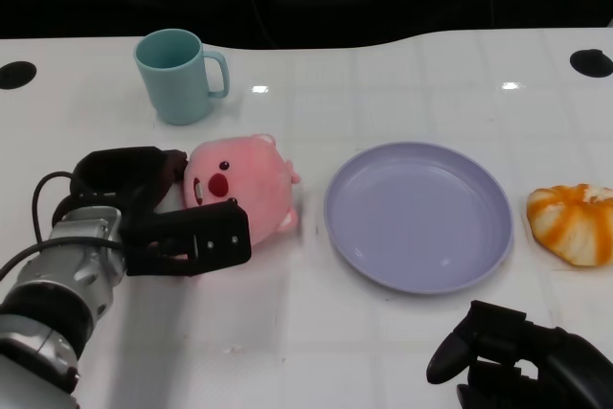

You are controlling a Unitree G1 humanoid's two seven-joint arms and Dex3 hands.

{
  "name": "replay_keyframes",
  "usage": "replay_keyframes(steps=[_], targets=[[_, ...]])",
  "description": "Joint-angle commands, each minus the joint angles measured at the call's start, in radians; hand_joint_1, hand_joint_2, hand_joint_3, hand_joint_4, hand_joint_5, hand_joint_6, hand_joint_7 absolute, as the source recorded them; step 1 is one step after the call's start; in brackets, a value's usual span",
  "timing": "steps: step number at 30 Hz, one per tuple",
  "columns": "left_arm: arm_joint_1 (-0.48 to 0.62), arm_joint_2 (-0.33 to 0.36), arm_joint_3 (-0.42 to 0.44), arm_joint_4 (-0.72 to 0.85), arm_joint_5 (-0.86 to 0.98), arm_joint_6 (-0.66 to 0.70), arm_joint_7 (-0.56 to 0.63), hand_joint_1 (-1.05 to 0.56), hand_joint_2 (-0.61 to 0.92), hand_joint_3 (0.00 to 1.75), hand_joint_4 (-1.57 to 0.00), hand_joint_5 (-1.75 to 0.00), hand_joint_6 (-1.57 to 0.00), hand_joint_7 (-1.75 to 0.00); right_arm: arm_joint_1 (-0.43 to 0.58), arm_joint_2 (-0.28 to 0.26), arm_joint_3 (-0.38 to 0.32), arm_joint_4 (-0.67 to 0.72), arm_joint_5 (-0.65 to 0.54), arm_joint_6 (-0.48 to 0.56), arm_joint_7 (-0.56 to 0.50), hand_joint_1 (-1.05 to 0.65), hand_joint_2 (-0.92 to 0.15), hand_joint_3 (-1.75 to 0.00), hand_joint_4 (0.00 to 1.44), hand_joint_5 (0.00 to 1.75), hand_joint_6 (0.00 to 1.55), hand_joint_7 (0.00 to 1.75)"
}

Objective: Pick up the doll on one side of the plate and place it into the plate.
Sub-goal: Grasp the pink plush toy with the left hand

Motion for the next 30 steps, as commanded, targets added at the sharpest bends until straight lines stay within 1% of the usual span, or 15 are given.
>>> replay_keyframes(steps=[1,3,6,11,19,20,21,23,24,27,30], targets=[[0.047,-0.007,-0.028,0.033,0.013,-0.016,0.010,-0.26,0.92,0.31,-0.79,-1.74,-0.59,-1.70,0.002,-0.009,-0.006,-0.003,0.003,0.001,0.000,-0.04,-0.62,-1.14,0.66,1.75,0.51,1.41],[0.049,-0.004,-0.028,0.037,0.008,-0.021,0.031,-0.25,0.92,0.32,-0.79,-1.75,-0.59,-1.74,0.000,-0.006,-0.007,0.003,0.005,0.001,-0.001,-0.04,-0.62,-1.15,0.66,1.75,0.51,1.42],[0.050,0.000,-0.030,0.043,0.004,-0.025,0.053,-0.24,0.92,0.32,-0.79,-1.75,-0.55,-1.75,-0.002,-0.008,-0.004,0.011,0.003,-0.001,0.002,-0.03,-0.62,-1.15,0.66,1.75,0.51,1.41],[0.063,0.017,0.007,0.032,-0.035,-0.068,0.111,-0.21,0.91,0.31,-0.80,-1.75,-0.56,-1.75,-0.005,-0.003,0.002,0.034,-0.005,-0.015,0.001,-0.01,-0.62,-1.14,0.65,1.75,0.50,1.41],[0.052,0.057,0.062,-0.023,-0.086,-0.115,0.091,-0.18,0.89,0.31,-0.82,-1.75,-0.60,-1.75,-0.003,0.007,0.011,0.027,-0.018,-0.005,-0.020,-0.02,-0.63,-1.12,0.65,1.75,0.50,1.42],[0.051,0.061,0.070,-0.038,-0.092,-0.124,0.087,-0.18,0.88,0.33,-0.82,-1.75,-0.60,-1.75,-0.002,0.008,0.012,0.026,-0.018,-0.006,-0.021,-0.02,-0.63,-1.12,0.64,1.75,0.50,1.42],[0.052,0.063,0.075,-0.049,-0.096,-0.130,0.084,-0.18,0.82,0.45,-0.83,-1.75,-0.62,-1.75,-0.001,0.009,0.012,0.026,-0.019,-0.007,-0.022,-0.02,-0.64,-1.12,0.64,1.75,0.49,1.42],[0.051,0.066,0.089,-0.083,-0.110,-0.134,0.070,-0.19,0.74,0.63,-0.85,-1.75,-0.65,-1.75,0.003,0.010,0.012,0.023,-0.016,-0.011,-0.021,-0.03,-0.64,-1.12,0.64,1.75,0.49,1.42],[0.051,0.068,0.093,-0.098,-0.114,-0.135,0.064,-0.19,0.72,0.66,-0.86,-1.75,-0.66,-1.75,0.005,0.010,0.012,0.020,-0.016,-0.010,-0.021,-0.03,-0.63,-1.12,0.64,1.75,0.49,1.42],[0.053,0.073,0.101,-0.146,-0.116,-0.142,0.046,-0.19,0.67,0.67,-0.87,-1.75,-0.67,-1.75,0.006,0.009,0.009,0.006,-0.010,0.007,-0.023,-0.03,-0.64,-1.12,0.64,1.75,0.49,1.43],[0.053,0.071,0.114,-0.193,-0.121,-0.142,0.033,-0.18,0.65,0.66,-0.89,-1.75,-0.69,-1.75,0.002,0.011,0.006,0.003,-0.005,0.015,-0.022,-0.03,-0.65,-1.12,0.63,1.75,0.48,1.43]])
